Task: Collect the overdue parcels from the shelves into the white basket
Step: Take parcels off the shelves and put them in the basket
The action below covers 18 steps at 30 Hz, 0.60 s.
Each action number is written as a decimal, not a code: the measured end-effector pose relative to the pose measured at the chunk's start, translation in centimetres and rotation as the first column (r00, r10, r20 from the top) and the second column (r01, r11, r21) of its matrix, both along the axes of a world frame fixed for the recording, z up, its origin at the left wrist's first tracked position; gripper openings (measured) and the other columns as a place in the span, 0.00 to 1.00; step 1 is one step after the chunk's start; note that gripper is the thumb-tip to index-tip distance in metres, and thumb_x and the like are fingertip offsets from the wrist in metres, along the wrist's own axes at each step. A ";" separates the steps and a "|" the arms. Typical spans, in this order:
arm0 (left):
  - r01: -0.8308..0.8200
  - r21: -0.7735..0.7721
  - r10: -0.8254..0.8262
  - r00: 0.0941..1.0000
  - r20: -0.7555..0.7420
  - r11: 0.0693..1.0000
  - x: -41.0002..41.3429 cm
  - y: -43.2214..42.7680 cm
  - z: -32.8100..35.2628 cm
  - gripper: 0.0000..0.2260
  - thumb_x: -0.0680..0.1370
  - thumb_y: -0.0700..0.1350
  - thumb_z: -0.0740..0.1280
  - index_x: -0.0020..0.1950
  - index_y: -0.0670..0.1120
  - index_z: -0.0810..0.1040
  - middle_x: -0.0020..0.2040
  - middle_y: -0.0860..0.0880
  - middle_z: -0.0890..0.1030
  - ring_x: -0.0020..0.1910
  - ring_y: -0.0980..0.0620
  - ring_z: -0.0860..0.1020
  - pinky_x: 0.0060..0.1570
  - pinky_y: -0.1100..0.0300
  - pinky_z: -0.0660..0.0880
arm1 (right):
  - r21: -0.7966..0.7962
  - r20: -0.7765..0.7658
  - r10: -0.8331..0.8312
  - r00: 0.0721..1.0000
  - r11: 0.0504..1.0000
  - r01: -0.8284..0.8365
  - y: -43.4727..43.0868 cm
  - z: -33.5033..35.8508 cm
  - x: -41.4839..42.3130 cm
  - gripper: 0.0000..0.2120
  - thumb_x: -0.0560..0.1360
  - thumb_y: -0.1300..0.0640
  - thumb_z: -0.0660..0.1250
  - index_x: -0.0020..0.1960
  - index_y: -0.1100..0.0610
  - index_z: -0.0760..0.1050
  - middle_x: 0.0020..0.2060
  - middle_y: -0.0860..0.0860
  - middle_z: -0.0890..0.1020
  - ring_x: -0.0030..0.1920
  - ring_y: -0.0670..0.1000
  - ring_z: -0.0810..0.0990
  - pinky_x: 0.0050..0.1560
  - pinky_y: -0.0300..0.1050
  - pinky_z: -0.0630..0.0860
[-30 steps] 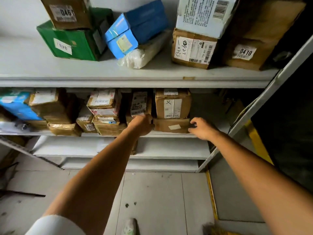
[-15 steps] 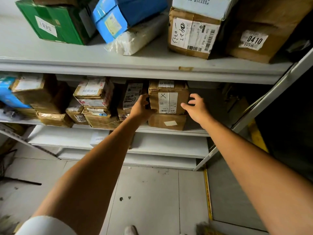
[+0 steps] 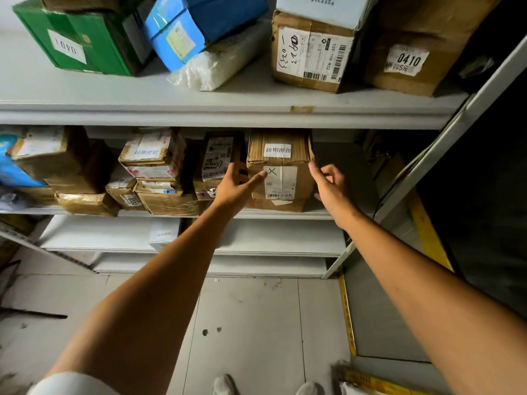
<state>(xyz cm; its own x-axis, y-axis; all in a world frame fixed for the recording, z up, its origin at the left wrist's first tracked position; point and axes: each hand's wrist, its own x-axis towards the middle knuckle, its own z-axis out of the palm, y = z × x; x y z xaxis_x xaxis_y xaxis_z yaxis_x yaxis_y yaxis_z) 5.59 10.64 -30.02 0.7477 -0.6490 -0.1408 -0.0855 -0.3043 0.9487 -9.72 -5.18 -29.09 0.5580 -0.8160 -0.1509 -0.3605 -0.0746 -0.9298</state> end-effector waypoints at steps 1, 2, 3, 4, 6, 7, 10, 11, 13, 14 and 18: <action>0.002 -0.015 -0.003 1.000 -0.025 1.000 -0.2 0.3 0.0 0.32 0.71 0.64 0.72 0.68 0.49 0.70 0.57 0.48 0.81 0.54 0.50 0.82 0.53 0.55 0.80 | 0.002 0.012 -0.007 1.000 1.000 0.007 0.2 0.2 -0.1 0.18 0.73 0.32 0.63 0.42 0.47 0.70 0.45 0.53 0.79 0.51 0.57 0.80 0.55 0.63 0.79; 0.001 -0.023 -0.002 0.999 -0.051 1.000 -0.3 0.5 0.0 0.33 0.70 0.65 0.71 0.69 0.50 0.69 0.58 0.48 0.81 0.55 0.49 0.82 0.55 0.54 0.79 | 0.004 0.022 -0.013 1.000 1.000 0.012 0.4 0.3 -0.2 0.19 0.73 0.32 0.63 0.42 0.48 0.70 0.46 0.55 0.80 0.51 0.58 0.80 0.55 0.64 0.78; 0.000 -0.027 -0.002 0.998 -0.066 1.000 -0.5 0.7 0.1 0.32 0.69 0.66 0.69 0.68 0.52 0.69 0.59 0.48 0.81 0.55 0.49 0.82 0.56 0.53 0.79 | 0.003 0.032 -0.015 0.999 1.000 0.015 0.5 0.4 -0.2 0.20 0.72 0.33 0.64 0.43 0.50 0.70 0.47 0.56 0.80 0.51 0.59 0.80 0.54 0.64 0.78; -0.001 -0.021 -0.001 0.997 -0.073 1.000 -0.5 0.9 0.2 0.30 0.70 0.66 0.69 0.67 0.54 0.70 0.59 0.48 0.81 0.55 0.49 0.82 0.56 0.52 0.78 | 0.010 0.040 -0.014 0.999 1.000 0.014 0.6 0.3 -0.3 0.20 0.72 0.34 0.65 0.44 0.51 0.71 0.47 0.56 0.80 0.51 0.59 0.80 0.54 0.64 0.78; -0.005 -0.014 0.003 0.994 -0.105 1.000 -0.6 1.1 0.3 0.25 0.73 0.66 0.68 0.65 0.57 0.70 0.59 0.47 0.81 0.56 0.47 0.81 0.57 0.49 0.78 | 0.045 0.054 -0.025 0.998 0.999 0.023 0.8 0.1 -0.5 0.19 0.70 0.33 0.66 0.44 0.49 0.72 0.47 0.54 0.80 0.52 0.58 0.80 0.55 0.64 0.79; -0.006 -0.018 0.004 0.993 -0.121 1.000 -0.6 1.1 0.3 0.23 0.75 0.64 0.68 0.66 0.56 0.70 0.60 0.46 0.81 0.56 0.46 0.81 0.57 0.48 0.78 | 0.069 0.059 -0.034 0.998 0.997 0.030 1.0 -0.1 -0.6 0.18 0.67 0.32 0.66 0.43 0.46 0.72 0.47 0.53 0.81 0.52 0.57 0.80 0.55 0.64 0.79; -0.021 -0.030 0.016 0.987 -0.160 0.999 -0.8 1.1 0.5 0.23 0.77 0.61 0.68 0.68 0.53 0.70 0.58 0.44 0.81 0.56 0.43 0.81 0.56 0.45 0.79 | 0.099 0.059 -0.038 0.998 0.995 0.032 1.3 -0.3 -0.8 0.19 0.63 0.28 0.66 0.39 0.43 0.72 0.47 0.53 0.82 0.51 0.55 0.82 0.56 0.62 0.79; -0.027 -0.033 0.021 0.985 -0.172 0.999 -0.9 1.1 0.6 0.26 0.74 0.62 0.69 0.68 0.53 0.70 0.58 0.44 0.81 0.56 0.43 0.82 0.57 0.42 0.80 | 0.101 0.058 -0.043 0.997 0.994 0.037 1.5 -0.3 -1.0 0.20 0.63 0.28 0.66 0.40 0.44 0.72 0.47 0.53 0.83 0.51 0.55 0.82 0.56 0.62 0.79; -0.036 -0.046 0.026 0.980 -0.198 0.998 -1.1 1.1 0.8 0.29 0.70 0.63 0.70 0.67 0.52 0.70 0.58 0.42 0.82 0.54 0.43 0.83 0.56 0.41 0.80 | 0.104 0.061 -0.062 0.996 0.993 0.055 1.7 -0.3 -1.2 0.18 0.69 0.34 0.68 0.42 0.47 0.71 0.47 0.54 0.82 0.51 0.56 0.81 0.56 0.62 0.79; -0.044 -0.053 0.031 0.976 -0.215 0.998 -1.2 1.0 0.8 0.28 0.71 0.62 0.70 0.67 0.51 0.70 0.58 0.41 0.81 0.54 0.43 0.82 0.54 0.42 0.81 | 0.107 0.072 -0.073 0.995 0.992 0.065 1.8 -0.4 -1.3 0.14 0.72 0.37 0.69 0.42 0.47 0.72 0.47 0.53 0.82 0.51 0.56 0.81 0.56 0.62 0.79; -0.073 -0.065 0.053 0.961 -0.271 0.995 -1.6 0.8 0.6 0.20 0.80 0.48 0.68 0.69 0.45 0.68 0.60 0.40 0.79 0.57 0.42 0.80 0.38 0.61 0.80 | 0.127 0.088 -0.064 0.994 0.991 0.053 2.0 -0.6 -1.4 0.05 0.76 0.45 0.69 0.50 0.42 0.74 0.49 0.48 0.81 0.55 0.54 0.80 0.59 0.58 0.78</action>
